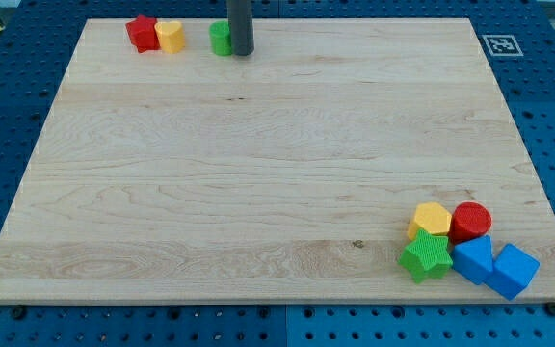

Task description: Move the green circle right bottom to a yellow heart

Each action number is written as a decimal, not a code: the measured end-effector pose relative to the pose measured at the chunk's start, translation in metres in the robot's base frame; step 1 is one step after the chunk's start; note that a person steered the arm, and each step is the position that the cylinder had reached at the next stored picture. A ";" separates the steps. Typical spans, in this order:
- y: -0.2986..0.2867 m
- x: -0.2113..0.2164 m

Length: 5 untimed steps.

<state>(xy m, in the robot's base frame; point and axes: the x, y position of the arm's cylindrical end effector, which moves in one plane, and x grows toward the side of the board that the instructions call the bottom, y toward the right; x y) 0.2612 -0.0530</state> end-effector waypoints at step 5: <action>-0.071 -0.024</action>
<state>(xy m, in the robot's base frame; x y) 0.2376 -0.1238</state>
